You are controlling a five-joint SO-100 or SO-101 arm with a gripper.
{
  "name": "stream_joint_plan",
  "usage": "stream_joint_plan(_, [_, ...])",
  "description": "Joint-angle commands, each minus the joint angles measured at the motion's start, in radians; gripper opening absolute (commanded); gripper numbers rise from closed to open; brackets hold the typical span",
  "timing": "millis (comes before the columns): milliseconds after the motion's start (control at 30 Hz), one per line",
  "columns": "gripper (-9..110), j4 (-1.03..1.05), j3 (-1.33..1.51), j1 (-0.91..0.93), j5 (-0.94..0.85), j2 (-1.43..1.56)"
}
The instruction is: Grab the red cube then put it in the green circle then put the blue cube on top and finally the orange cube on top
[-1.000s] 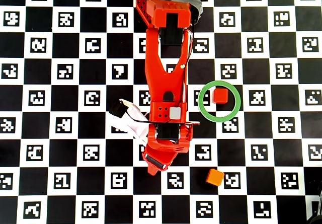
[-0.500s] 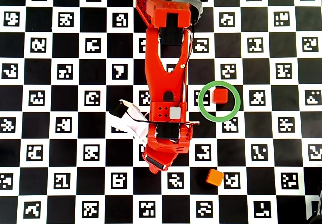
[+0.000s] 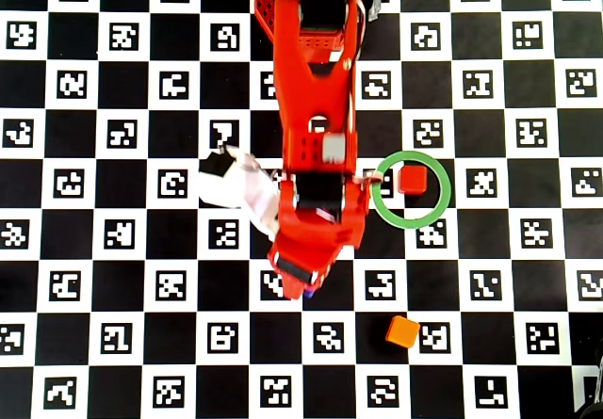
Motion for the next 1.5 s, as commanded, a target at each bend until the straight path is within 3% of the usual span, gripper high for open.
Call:
stream_joint_plan(0, [4,0.043,0.026,-0.051,-0.026,0.241])
stream_joint_plan(667, [4,0.264,0.009,-0.446,-0.028,0.373])
stream_joint_plan(1467, [3,-0.038,0.371,-0.532,0.000,0.307])
